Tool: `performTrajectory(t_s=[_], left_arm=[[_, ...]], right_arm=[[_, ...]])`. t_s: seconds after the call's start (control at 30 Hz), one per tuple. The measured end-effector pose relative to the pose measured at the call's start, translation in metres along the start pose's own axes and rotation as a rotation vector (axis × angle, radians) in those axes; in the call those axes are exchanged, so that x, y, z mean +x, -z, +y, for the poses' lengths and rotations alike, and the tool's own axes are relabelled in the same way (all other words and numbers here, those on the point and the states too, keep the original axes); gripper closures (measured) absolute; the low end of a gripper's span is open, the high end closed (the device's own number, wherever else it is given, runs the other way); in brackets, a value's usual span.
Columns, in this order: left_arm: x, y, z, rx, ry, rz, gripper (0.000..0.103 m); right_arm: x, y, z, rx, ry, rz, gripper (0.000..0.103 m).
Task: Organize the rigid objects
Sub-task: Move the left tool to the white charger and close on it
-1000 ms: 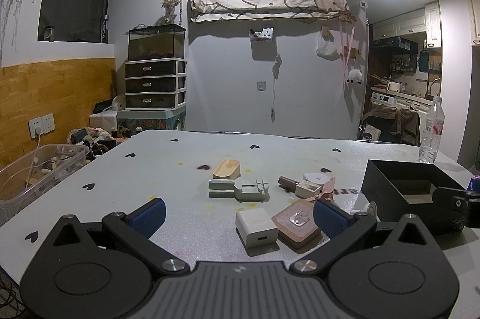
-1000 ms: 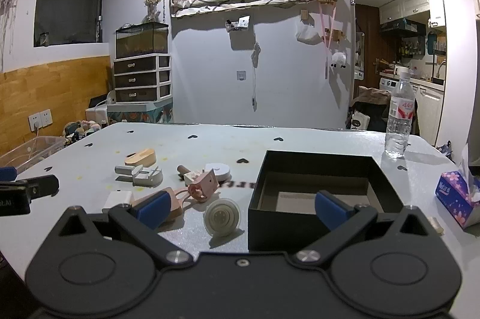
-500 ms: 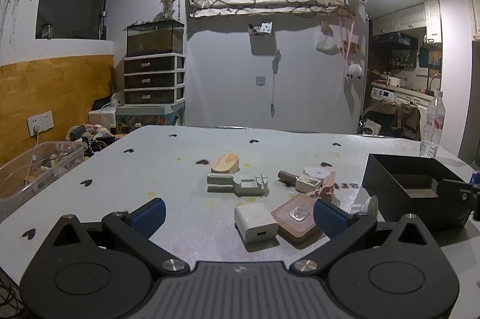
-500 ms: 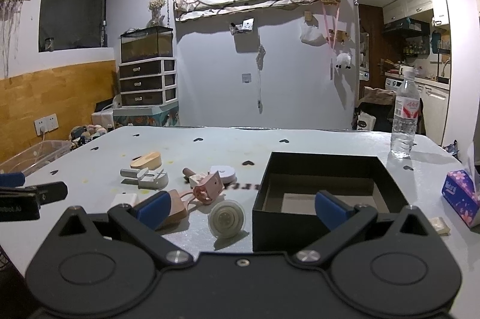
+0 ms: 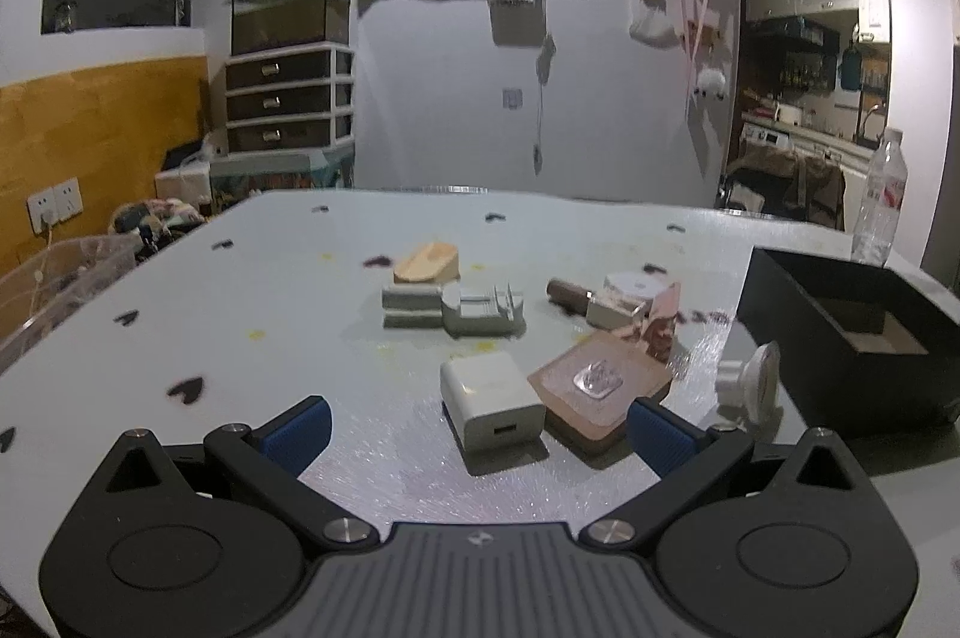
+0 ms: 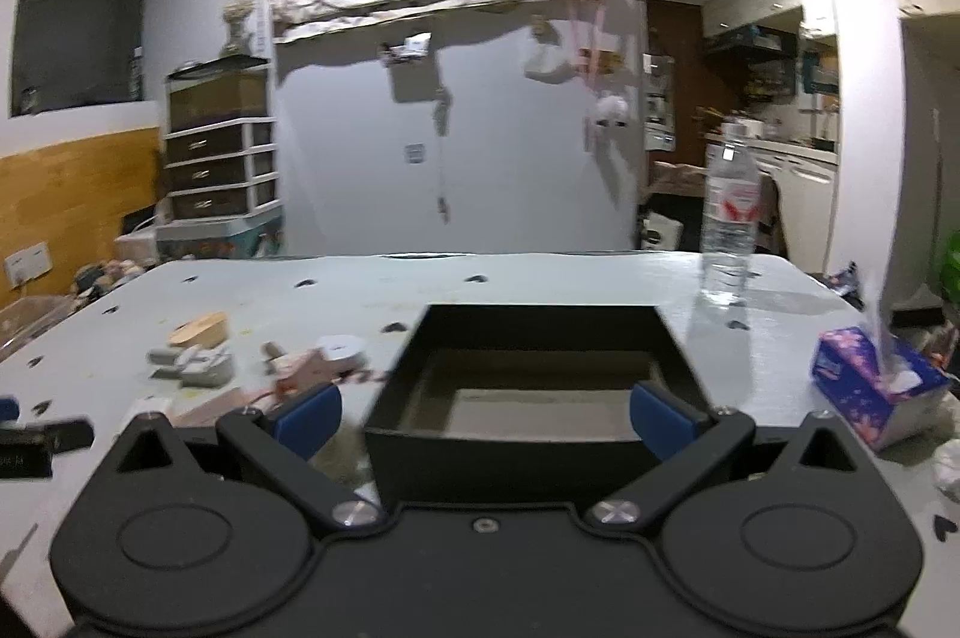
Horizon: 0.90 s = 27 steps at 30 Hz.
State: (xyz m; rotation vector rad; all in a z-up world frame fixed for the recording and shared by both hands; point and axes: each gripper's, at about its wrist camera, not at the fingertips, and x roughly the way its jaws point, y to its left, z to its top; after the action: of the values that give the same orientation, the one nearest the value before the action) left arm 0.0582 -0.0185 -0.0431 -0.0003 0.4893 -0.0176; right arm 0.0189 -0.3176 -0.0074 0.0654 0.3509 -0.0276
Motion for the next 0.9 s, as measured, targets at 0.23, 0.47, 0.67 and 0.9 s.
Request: performTrajectory(t_s=[0.23, 0.47, 0.67, 0.9], left_arm=[[0.034, -0.004, 0.007, -0.051, -0.008, 0.088, 0.000], [0.065, -0.005, 0.011, -0.071, -0.038, 0.173, 0.000], [0.072, 0.002, 0.007, -0.042, -0.020, 0.228, 0.000], [0.073, -0.002, 0.003, -0.016, -0.018, 0.279, 0.000]], right_arm=[[0.022, -0.015, -0.042, 0.064, 0.084, 0.018, 0.000], [0.057, -0.030, -0.073, 0.004, 0.149, 0.089, 0.000], [0.094, -0.041, -0.103, 0.095, 0.095, 0.215, 0.031], [0.135, -0.038, -0.118, 0.095, 0.081, 0.353, 0.062]])
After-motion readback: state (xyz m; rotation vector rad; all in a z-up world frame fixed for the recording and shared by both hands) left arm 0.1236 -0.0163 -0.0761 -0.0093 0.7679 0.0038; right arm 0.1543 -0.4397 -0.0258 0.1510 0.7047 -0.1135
